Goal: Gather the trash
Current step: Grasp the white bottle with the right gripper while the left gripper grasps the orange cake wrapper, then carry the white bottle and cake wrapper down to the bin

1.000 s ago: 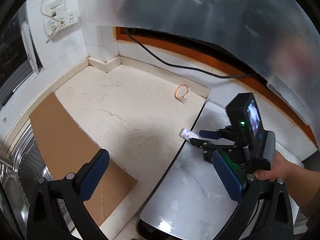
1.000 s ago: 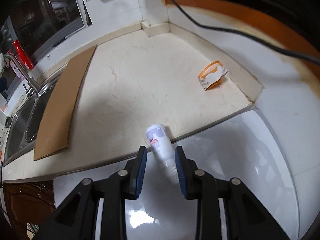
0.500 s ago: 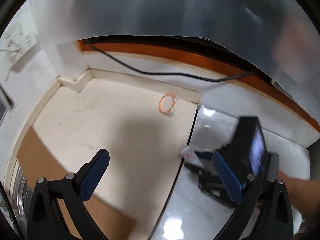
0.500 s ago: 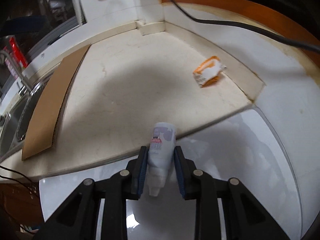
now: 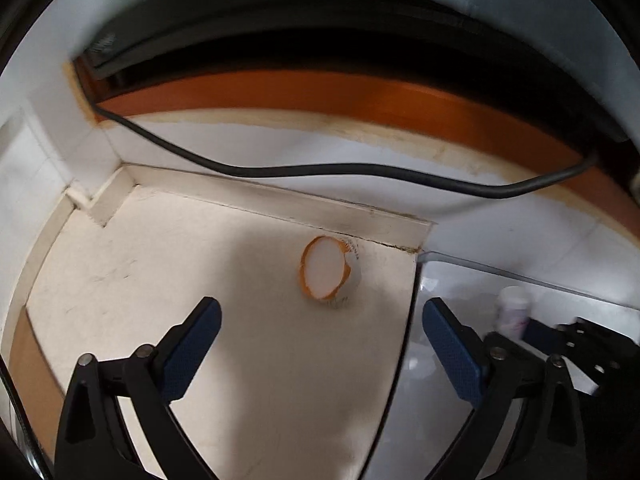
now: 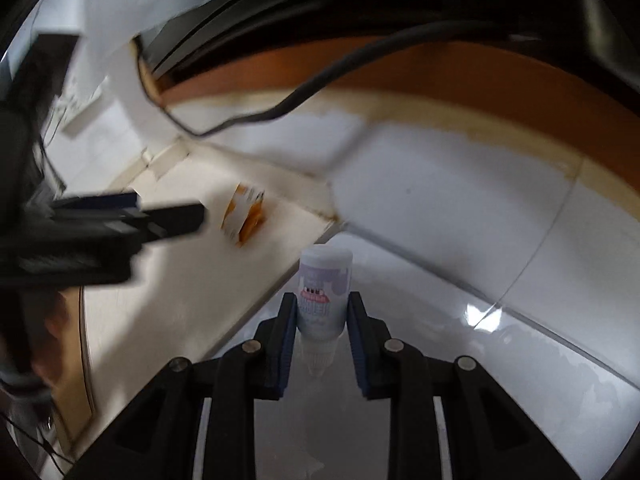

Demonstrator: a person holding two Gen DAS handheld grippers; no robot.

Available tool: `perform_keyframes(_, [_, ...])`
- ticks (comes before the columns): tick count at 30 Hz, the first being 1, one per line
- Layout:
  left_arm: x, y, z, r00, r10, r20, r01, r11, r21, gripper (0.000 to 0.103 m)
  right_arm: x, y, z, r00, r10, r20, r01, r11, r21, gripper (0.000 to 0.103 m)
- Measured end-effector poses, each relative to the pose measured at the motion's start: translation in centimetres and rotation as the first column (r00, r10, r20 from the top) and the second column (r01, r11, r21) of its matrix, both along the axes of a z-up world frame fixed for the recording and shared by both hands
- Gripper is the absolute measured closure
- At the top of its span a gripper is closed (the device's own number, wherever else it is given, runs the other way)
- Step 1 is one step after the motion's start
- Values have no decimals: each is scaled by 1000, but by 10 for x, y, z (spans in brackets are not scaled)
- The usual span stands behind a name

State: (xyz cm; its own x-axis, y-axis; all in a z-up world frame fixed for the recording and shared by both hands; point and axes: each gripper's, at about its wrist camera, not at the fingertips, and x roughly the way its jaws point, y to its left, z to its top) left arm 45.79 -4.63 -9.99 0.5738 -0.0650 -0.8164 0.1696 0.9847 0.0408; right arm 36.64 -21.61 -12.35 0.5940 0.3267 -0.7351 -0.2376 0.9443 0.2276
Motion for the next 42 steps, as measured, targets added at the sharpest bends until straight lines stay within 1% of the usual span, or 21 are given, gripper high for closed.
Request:
perform_keyframes(1, [4, -2, -6, 1000, 0, -4, 0, 1000, 2, 13, -1, 0, 2, 1000, -14, 3, 13, 1000, 5, 78])
perform_keyframes(5, [22, -11, -28, 1000, -4, -27, 4, 1000, -2, 25, -4, -2, -2, 999, -51, -4, 51, 998, 22, 78])
perform_keyframes(7, [29, -16, -39, 999, -2, -41, 2, 1000, -9, 33, -5, 0, -4, 998, -57, -6, 57, 998, 20, 78])
perform_keyframes(9, [34, -17, -46, 999, 6, -51, -6, 1000, -15, 37, -10, 2, -6, 998, -64, -4, 64, 998, 17, 78])
perform_keyframes(11, [38, -17, -53, 998, 10, -60, -12, 1000, -24, 45, -11, 2, -8, 997, -71, -5, 71, 997, 19, 78])
perform_keyframes(12, [40, -18, -55, 998, 10, -67, -12, 1000, -29, 54, -12, 1, -9, 997, -76, -5, 76, 997, 22, 78])
perform_keyframes(13, [42, -18, -58, 997, 10, -73, -13, 999, -36, 65, -13, 0, -10, 997, -77, -7, 78, 997, 20, 78])
perform_keyframes(14, [44, -17, -60, 997, 15, -76, -18, 999, -43, 67, -14, 0, -11, 997, -81, -8, 81, 997, 20, 78])
perform_keyframes(15, [43, -17, -60, 998, 18, -62, -21, 999, -46, 77, -15, -1, -11, 996, -84, -9, 84, 996, 21, 78])
perform_keyframes(16, [43, -16, -60, 998, 17, -63, -21, 998, -57, 81, -17, -2, -12, 996, -86, -11, 87, 996, 23, 78])
perform_keyframes(18, [41, -12, -59, 998, 24, -61, -30, 996, -90, 82, -19, -4, -12, 996, -89, -11, 90, 996, 26, 78])
perform_keyframes(20, [38, -7, -58, 998, 36, -55, -41, 994, -106, 82, -22, -5, -12, 996, -90, -11, 90, 996, 27, 78])
perform_keyframes(25, [20, 2, -52, 997, 52, -61, -59, 992, -110, 82, -25, -7, -8, 996, -93, -17, 94, 994, 47, 78])
perform_keyframes(28, [1, 8, -43, 995, 65, -69, -74, 989, -126, 82, -32, -8, -3, 996, -86, -21, 87, 994, 58, 78])
perform_keyframes(32, [-32, 16, -26, 994, 82, -67, -91, 985, -148, 82, -46, -10, 2, 997, -71, -33, 74, 995, 71, 78])
perform_keyframes(36, [-81, 27, -6, 992, 109, -65, -119, 977, -176, 82, -65, -11, 11, 998, -37, -44, 40, 995, 86, 78])
perform_keyframes(38, [-106, 39, 6, 990, 130, -59, -139, 973, -184, 82, -75, -11, 16, 999, -8, -45, 12, 996, 93, 78])
perform_keyframes(42, [-150, 43, 27, 983, 182, -27, -184, 965, -184, 82, -99, -11, 31, 998, 56, -30, -53, 994, 94, 78])
